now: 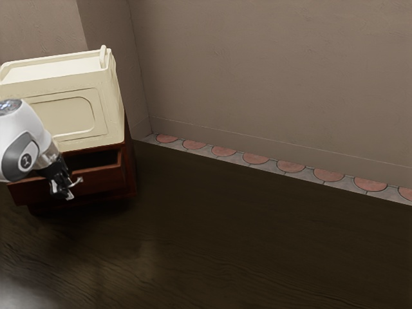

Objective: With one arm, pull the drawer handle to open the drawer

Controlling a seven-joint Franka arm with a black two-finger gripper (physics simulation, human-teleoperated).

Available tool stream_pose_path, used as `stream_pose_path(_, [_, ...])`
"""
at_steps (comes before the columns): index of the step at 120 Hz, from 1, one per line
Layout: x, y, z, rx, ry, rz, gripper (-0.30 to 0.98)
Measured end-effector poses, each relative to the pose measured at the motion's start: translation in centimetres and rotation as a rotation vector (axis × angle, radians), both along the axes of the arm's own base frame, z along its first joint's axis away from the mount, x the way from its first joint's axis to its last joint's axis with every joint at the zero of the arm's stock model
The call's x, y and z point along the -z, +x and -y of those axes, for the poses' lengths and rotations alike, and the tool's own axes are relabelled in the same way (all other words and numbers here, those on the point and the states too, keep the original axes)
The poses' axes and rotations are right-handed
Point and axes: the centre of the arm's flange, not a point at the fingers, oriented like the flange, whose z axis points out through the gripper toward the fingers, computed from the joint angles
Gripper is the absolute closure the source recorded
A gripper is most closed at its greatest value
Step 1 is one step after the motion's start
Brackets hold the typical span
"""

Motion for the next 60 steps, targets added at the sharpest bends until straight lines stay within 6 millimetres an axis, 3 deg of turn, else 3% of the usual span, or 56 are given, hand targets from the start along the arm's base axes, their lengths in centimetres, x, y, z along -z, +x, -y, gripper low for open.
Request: stream_pose_path(60, [0.0, -2.1, 2.1, 0.051, -0.043, -0.019, 0.47])
